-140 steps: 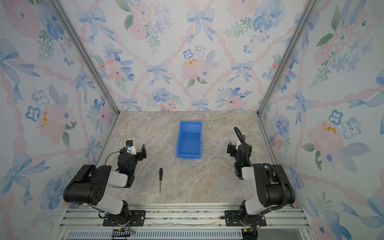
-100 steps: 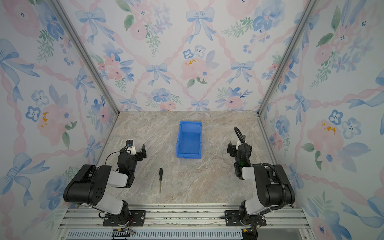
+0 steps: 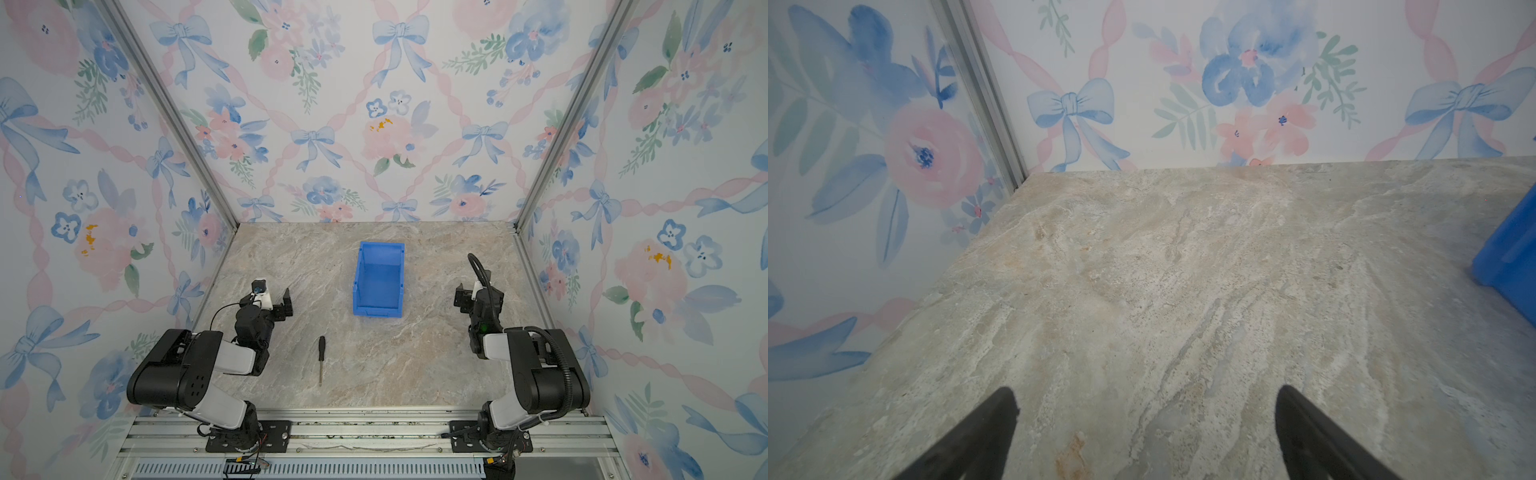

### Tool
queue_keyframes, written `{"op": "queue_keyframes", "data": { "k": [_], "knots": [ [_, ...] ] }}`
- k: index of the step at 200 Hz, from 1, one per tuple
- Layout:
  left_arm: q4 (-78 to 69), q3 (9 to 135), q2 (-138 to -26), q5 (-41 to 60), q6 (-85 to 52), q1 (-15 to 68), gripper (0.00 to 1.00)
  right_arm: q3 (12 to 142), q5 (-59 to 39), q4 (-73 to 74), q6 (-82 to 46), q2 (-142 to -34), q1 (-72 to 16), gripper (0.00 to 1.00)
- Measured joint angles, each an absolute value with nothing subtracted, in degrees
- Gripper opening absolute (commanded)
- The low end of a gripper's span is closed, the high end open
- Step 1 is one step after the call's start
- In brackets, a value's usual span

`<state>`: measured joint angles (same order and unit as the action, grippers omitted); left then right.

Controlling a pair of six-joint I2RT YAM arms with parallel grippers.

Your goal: Put the screwdriver in the bin

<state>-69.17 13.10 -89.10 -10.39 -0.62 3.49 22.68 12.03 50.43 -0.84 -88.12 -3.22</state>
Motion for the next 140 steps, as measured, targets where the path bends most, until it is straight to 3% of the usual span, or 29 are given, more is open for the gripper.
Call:
{"op": "queue_keyframes", "data": {
  "k": [140],
  "knots": [
    [-69.17,13.10,-89.10,-10.39,-0.62,3.49,0.97,22.68,12.47,50.46,-0.82,-88.14,-3.38,0.97]
  ]
}}
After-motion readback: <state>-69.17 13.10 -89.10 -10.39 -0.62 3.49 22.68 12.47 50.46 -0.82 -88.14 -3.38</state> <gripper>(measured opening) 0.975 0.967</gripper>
